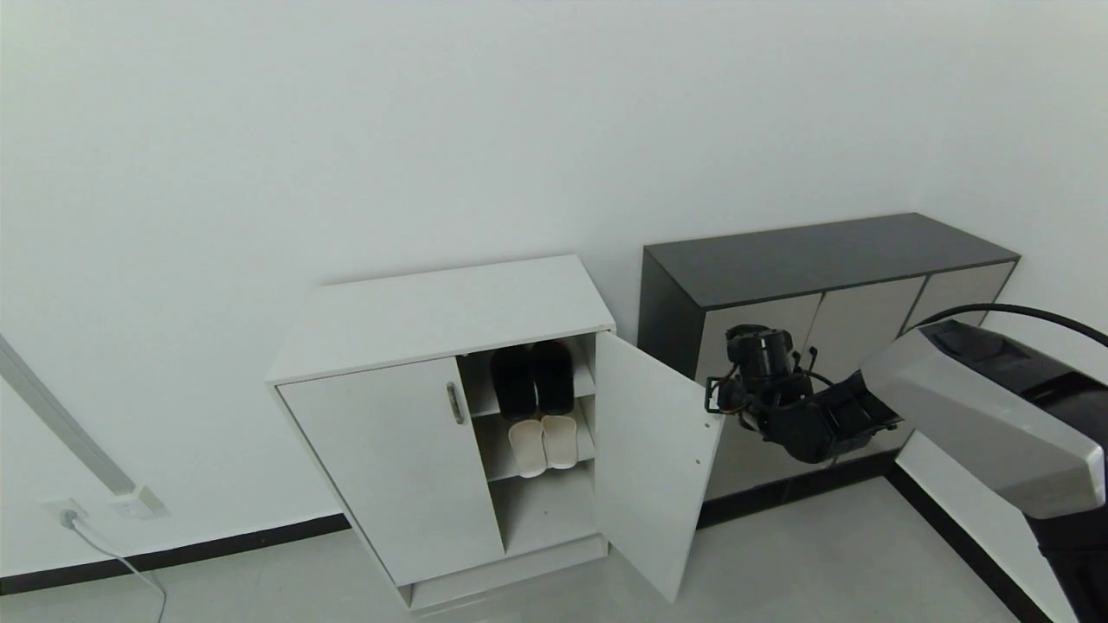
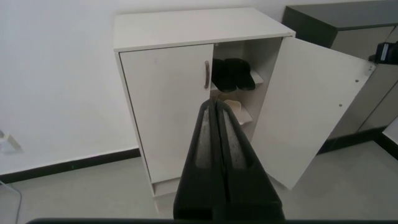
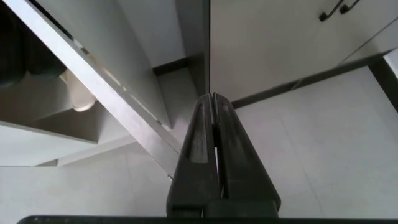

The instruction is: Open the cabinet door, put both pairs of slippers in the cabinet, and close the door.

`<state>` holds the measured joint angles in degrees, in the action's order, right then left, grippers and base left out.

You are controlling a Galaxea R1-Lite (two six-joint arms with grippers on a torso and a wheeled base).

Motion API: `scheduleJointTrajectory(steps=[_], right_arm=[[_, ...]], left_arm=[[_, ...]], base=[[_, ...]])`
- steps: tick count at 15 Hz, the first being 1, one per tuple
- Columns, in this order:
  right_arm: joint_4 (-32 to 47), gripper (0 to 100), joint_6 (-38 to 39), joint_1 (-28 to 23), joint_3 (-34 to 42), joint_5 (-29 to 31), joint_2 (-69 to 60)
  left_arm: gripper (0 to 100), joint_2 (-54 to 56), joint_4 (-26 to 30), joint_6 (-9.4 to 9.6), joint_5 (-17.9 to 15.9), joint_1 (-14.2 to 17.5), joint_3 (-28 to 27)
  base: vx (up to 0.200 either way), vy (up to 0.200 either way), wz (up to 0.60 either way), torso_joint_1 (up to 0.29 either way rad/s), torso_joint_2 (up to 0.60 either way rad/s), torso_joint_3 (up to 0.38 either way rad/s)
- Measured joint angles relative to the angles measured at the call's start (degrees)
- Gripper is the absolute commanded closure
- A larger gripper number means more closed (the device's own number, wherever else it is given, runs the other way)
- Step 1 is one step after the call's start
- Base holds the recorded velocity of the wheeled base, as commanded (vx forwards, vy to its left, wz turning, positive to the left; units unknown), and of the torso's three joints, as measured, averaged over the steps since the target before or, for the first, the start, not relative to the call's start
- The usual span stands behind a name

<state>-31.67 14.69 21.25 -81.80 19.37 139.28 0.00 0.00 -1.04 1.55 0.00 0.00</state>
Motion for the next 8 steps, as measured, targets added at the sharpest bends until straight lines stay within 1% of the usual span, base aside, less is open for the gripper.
scheduleJointTrajectory(steps=[4,8], right_arm=[[-0.1,100,-0.02,2.12,2.26,-0.02,-0.57],[-0.4,100,0.24,7.02,6.69,-0.16,-3.12]], left_arm=[[100,0.0,0.0,0.0,0.01,0.0,0.0],[100,0.0,0.0,0.02,0.0,0.0,0.0]], base=[[0.0,0.0,0.0,0.0,0.0,0.0],[0.0,0.0,0.0,0.0,0.0,0.0]])
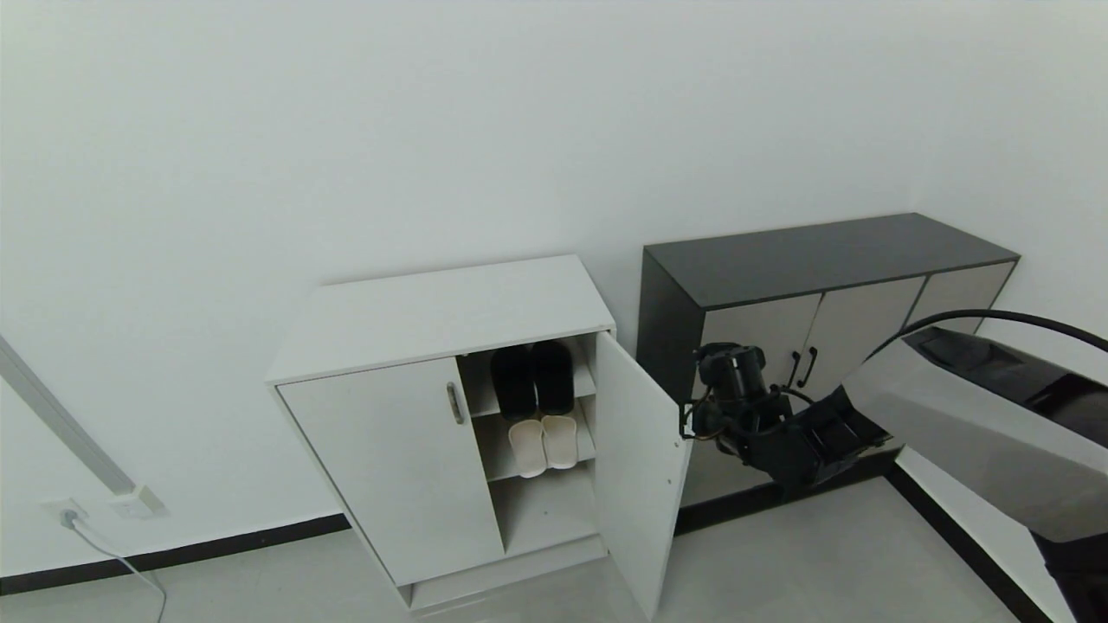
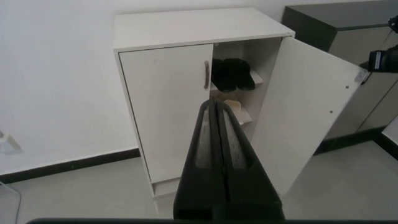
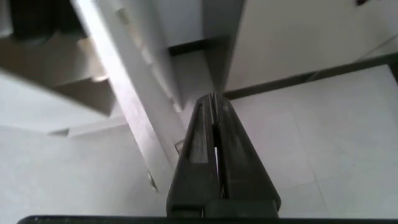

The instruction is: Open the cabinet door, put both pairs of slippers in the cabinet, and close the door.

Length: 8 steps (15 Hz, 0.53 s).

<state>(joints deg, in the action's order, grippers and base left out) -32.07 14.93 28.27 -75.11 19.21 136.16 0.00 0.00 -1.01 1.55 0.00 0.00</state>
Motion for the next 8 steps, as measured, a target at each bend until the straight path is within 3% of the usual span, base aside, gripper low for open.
scheduleJointTrajectory(steps=[8], right_arm=[[-4.88,100,2.96,10.89,8.16,-2.83,-4.6]], left_arm=[[100,0.0,0.0,0.0,0.01,0.0,0.0]], base=[[0.0,0.0,0.0,0.0,0.0,0.0]])
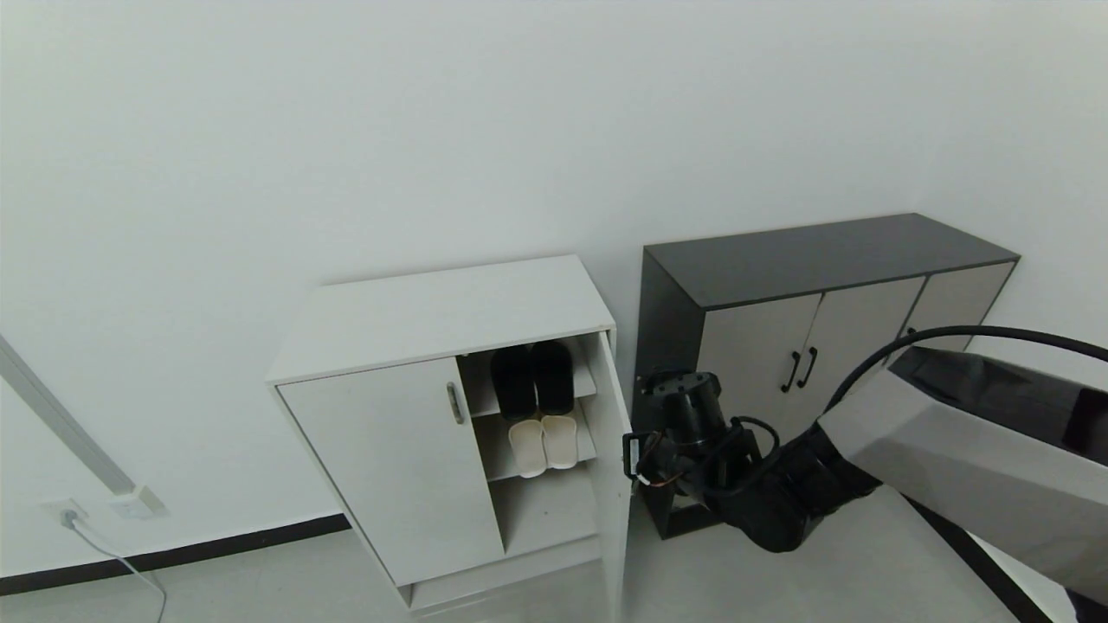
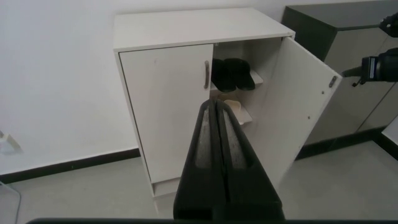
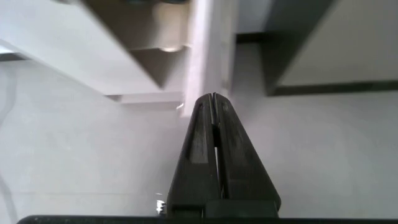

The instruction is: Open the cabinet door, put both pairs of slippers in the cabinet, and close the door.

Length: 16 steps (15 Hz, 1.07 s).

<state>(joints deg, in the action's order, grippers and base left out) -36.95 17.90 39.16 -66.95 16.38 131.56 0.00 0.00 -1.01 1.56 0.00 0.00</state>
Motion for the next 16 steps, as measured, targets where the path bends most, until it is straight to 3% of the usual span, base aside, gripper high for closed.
scheduleJointTrajectory(steps=[5,12,16], right_arm=[[-0.49,100,-1.97,1.28,7.67,-9.19,-6.62],[-0.73,100,-3.73,1.08,9.92,-9.28,-9.29],[-0.87,100,-4.27,0.61,9.98,-9.03,-9.44]], left_arm=[[100,0.0,0.0,0.0,-0.01,0.0,0.0],[100,0.0,0.0,-0.02,0.02,-0.02,0.0],[100,0.0,0.0,-0.1,0.1,0.0,0.0]], base=[[0.0,0.0,0.0,0.0,0.0,0.0],[0.0,0.0,0.51,0.002,0.0,0.001],[0.0,0.0,0.0,0.0,0.0,0.0]])
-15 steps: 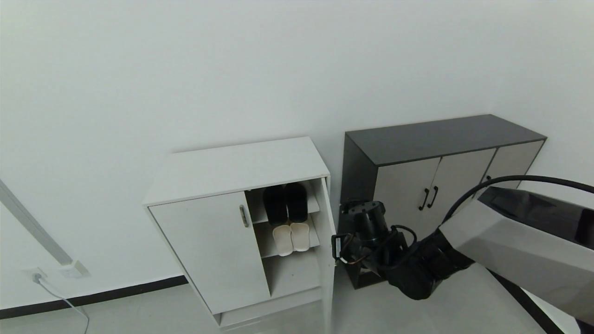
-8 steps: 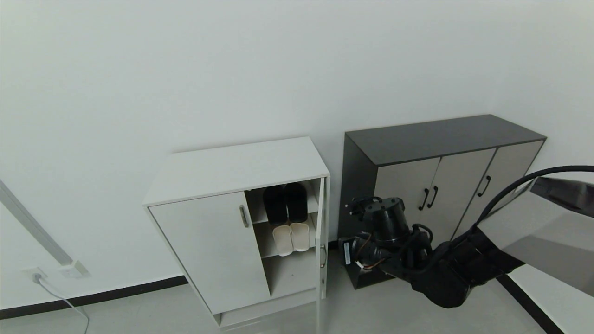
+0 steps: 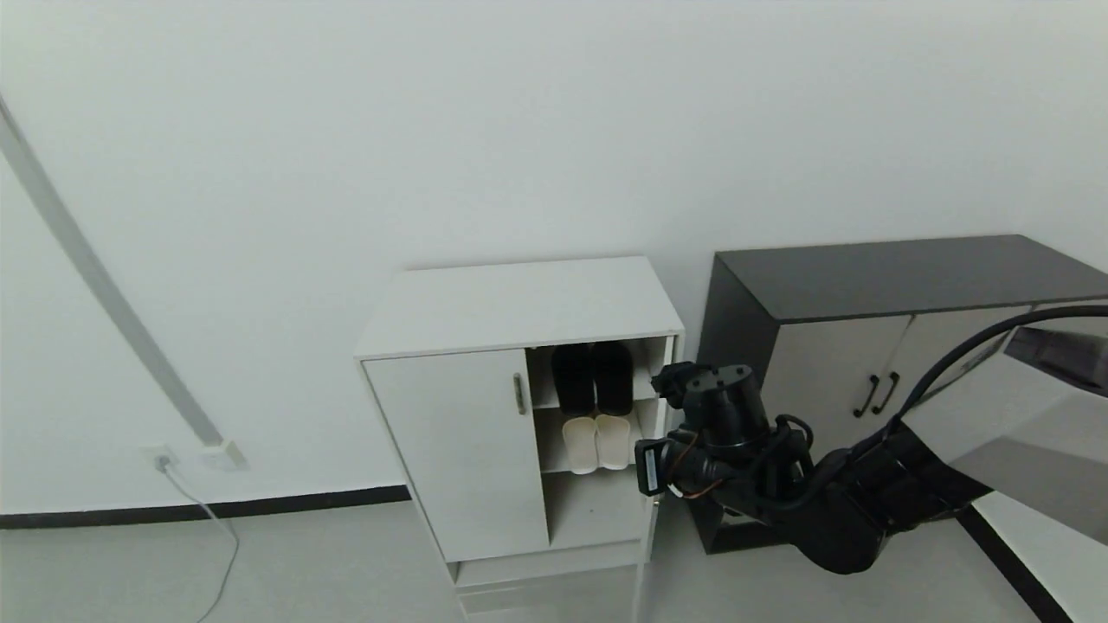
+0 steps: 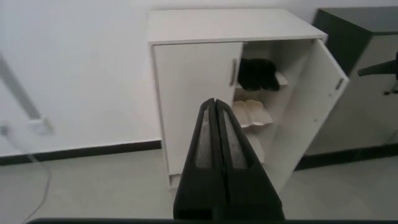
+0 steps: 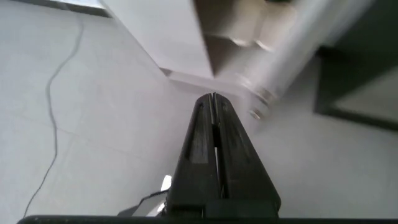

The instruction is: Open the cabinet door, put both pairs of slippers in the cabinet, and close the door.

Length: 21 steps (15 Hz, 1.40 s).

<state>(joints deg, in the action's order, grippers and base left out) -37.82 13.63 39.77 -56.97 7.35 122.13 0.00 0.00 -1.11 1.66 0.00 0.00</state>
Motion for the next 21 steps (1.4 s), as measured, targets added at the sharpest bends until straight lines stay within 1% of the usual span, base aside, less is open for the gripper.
scheduleJointTrajectory(steps=[2,4,5,6,8,9,11,13,18,21], right_arm=[[0.02,100,-2.08,-0.4,0.52,0.59,-0.02],[-0.5,100,-3.29,-0.82,0.77,2.61,-0.11],[-0.11,100,-4.88,-1.18,0.85,5.84,-0.13],[-0.15,100,-6.49,-1.54,0.82,7.7,-0.18],[0.43,100,-8.95,-2.84,0.83,9.62,-0.18],[2.18,100,-9.96,-4.11,0.9,10.15,-0.22],[5.13,100,-10.35,-5.51,0.85,10.59,-0.22],[6.34,100,-10.59,-6.69,0.66,10.57,0.01],[6.18,100,-10.62,-7.85,-1.46,10.46,4.04],[3.41,100,-10.0,-7.91,-2.6,9.78,6.07]], left_arm=[[100,0.0,0.02,-0.01,0.0,0.0,0.0],[100,0.0,0.0,0.0,-0.02,0.02,0.0],[100,0.0,0.0,-0.01,-0.02,0.0,0.0],[100,0.0,0.0,-0.01,-0.02,-0.02,0.0],[100,0.0,0.0,-0.01,-0.02,0.0,0.0],[100,0.0,0.0,-0.01,-0.02,0.0,0.0],[100,0.0,0.0,-0.01,-0.02,0.0,0.0],[100,0.0,0.0,0.0,0.04,-0.02,0.0],[100,0.0,0.0,-0.01,0.15,0.0,0.0],[100,0.0,0.0,0.0,0.12,0.0,0.0]], base=[[0.0,0.0,0.0,0.0,0.0,0.0],[0.0,0.0,0.0,0.0,0.0,0.0],[0.0,0.0,0.0,0.0,0.0,0.0],[0.0,0.0,0.0,0.0,0.0,0.0],[0.0,0.0,0.0,0.0,0.0,0.0],[0.0,0.0,0.0,0.0,0.0,0.0],[0.0,0.0,0.0,0.0,0.0,0.0],[0.0,0.0,0.0,0.0,0.0,0.0],[0.0,0.0,0.0,0.0,0.0,0.0],[0.0,0.0,0.0,0.0,0.0,0.0]])
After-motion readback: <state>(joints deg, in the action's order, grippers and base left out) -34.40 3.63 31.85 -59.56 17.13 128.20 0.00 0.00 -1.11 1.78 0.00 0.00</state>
